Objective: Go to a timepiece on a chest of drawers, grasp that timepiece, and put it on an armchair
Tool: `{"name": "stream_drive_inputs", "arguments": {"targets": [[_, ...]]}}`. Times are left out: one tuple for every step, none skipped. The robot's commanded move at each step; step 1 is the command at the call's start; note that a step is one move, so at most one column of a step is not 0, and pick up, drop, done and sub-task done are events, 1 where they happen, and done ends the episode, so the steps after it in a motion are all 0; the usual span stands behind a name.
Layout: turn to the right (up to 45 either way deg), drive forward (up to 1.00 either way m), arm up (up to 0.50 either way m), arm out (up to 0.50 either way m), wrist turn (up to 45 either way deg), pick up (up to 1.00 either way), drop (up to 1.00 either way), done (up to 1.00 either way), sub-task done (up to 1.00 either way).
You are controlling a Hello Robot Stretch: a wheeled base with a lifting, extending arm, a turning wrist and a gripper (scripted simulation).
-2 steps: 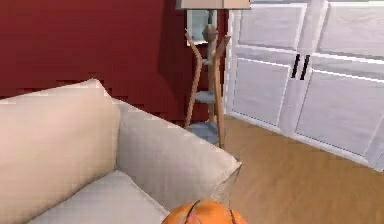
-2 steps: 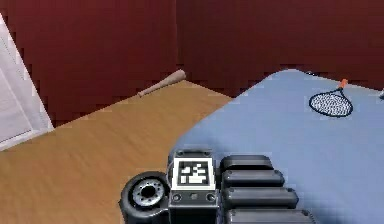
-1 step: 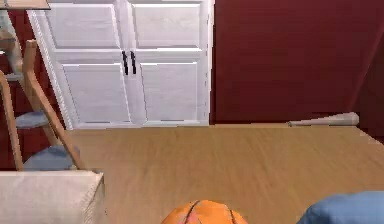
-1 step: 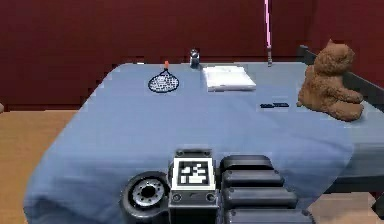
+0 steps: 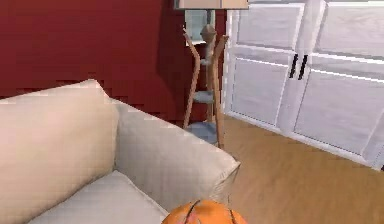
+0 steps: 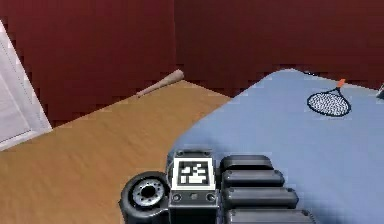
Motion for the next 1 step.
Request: {"name": "stream_drive_inputs", "arguments": {"targets": [[-42.0,0.0,0.0,0.0,0.0,0.0,0.0,0.0,0.0]]}}
